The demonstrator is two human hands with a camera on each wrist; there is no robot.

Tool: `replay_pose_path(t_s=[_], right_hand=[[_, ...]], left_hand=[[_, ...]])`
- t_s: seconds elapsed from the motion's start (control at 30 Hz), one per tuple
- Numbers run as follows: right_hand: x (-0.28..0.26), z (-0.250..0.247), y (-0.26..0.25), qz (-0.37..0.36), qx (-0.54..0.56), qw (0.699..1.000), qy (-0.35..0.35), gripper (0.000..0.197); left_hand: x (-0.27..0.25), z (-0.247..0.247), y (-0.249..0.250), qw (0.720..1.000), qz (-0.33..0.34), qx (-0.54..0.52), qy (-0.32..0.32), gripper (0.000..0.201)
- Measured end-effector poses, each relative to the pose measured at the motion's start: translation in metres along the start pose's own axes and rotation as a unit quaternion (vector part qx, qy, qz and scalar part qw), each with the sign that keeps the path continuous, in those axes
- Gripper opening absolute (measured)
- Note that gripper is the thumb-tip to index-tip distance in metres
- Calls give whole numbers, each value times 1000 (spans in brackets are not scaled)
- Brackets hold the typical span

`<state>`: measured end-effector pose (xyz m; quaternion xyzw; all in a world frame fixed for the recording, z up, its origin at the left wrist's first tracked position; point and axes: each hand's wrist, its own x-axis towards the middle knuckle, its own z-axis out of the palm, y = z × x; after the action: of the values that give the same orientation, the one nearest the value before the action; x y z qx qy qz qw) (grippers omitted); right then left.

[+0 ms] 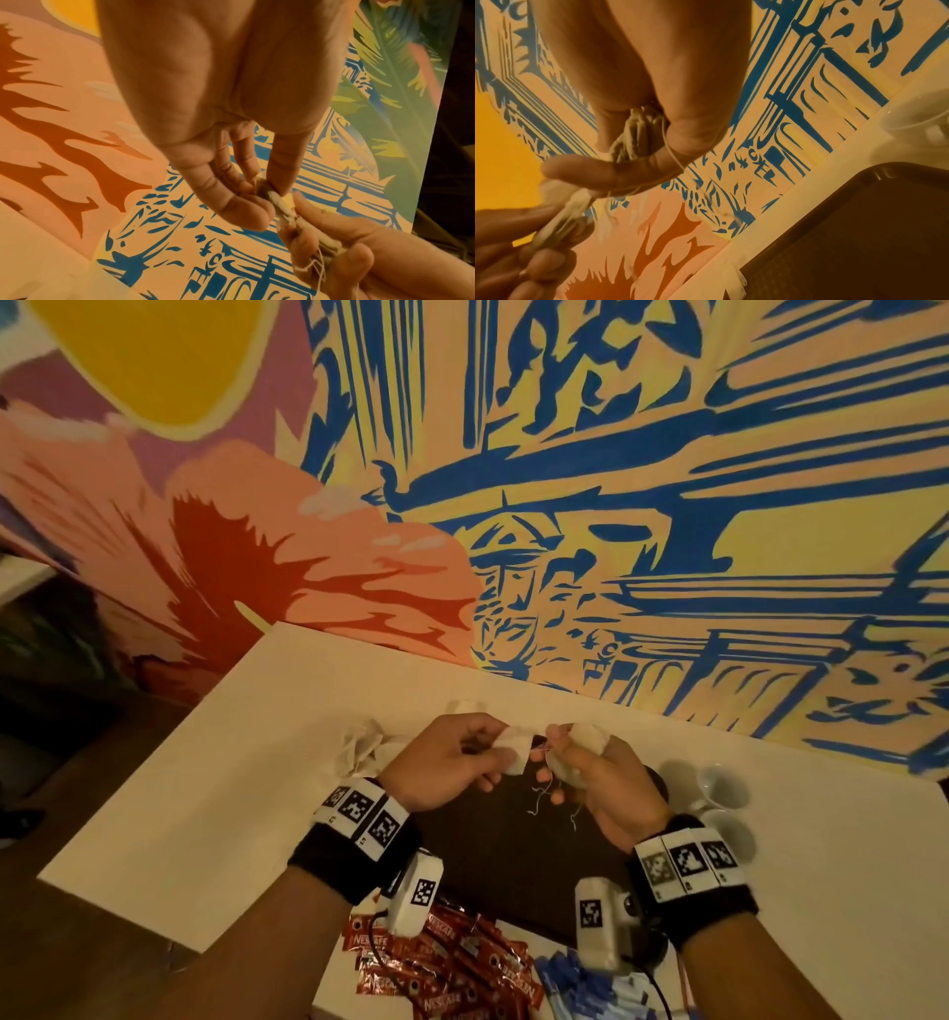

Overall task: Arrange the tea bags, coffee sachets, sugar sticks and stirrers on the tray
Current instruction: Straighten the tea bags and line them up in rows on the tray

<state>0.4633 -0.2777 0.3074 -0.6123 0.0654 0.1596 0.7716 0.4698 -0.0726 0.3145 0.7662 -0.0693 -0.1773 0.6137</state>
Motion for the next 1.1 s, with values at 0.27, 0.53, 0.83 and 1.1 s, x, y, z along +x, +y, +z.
replay_pose_path(t_s=[0.27,0.53,0.83,1.1], right_hand=[[-7,-21,1,-14,37,999,-8,22],[-10,-25,-6,-28,-38,997,53,18],[-10,10,-4,-47,-182,975,-119,19],[3,15,-4,-54,-258,961,-78,15]], left_hand=[[-22,2,8,998,-18,-10,65,15],[-35,-1,10,991,8,33,129,14],[-35,-1,21,997,31,21,66,21],[-20,-25,20,996,41,53,64,17]])
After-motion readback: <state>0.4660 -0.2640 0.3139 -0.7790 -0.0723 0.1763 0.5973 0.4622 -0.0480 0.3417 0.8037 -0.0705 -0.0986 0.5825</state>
